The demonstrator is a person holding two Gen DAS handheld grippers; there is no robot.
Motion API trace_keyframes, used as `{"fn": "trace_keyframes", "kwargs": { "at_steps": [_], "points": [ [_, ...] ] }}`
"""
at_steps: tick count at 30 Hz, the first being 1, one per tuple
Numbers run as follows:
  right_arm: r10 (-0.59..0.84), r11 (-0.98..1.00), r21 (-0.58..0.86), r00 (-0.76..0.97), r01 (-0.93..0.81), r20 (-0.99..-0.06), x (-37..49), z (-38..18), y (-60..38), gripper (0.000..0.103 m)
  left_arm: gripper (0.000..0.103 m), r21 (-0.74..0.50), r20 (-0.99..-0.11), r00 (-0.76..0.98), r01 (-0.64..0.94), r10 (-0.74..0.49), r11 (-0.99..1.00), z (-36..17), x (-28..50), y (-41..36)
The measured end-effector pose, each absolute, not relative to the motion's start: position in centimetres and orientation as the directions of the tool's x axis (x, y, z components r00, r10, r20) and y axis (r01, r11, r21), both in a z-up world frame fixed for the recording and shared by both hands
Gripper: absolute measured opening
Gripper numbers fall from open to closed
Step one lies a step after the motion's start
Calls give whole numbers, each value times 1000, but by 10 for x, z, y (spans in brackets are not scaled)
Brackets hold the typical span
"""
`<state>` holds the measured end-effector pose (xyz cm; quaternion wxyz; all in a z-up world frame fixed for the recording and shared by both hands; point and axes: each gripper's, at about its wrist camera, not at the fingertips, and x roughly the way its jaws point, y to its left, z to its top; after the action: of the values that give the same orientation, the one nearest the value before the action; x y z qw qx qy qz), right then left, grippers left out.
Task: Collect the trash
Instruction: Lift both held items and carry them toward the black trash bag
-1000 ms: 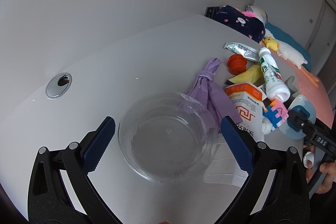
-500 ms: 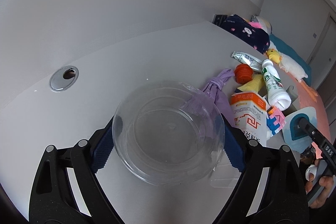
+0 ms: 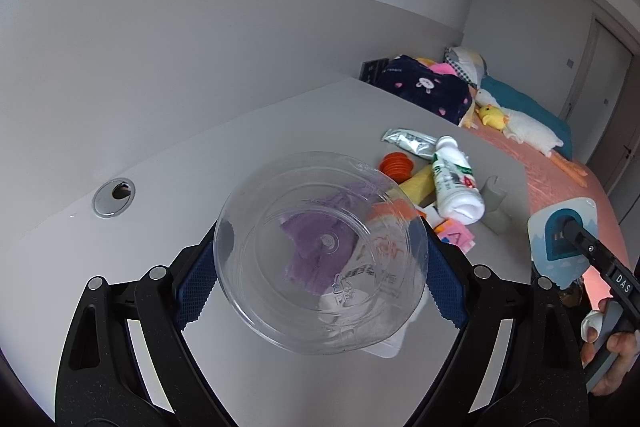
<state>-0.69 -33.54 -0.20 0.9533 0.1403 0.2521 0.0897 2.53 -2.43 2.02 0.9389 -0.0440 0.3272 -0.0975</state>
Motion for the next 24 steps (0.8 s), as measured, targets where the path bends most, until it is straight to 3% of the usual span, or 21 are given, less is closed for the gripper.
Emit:
{"fn": "trace_keyframes", "kwargs": {
  "at_steps": [24],
  "points": [
    [59, 941, 328, 912, 85, -405, -129, 21, -440, 59, 86, -145, -580, 669, 478, -466, 866, 37, -25, -177]
  ]
}}
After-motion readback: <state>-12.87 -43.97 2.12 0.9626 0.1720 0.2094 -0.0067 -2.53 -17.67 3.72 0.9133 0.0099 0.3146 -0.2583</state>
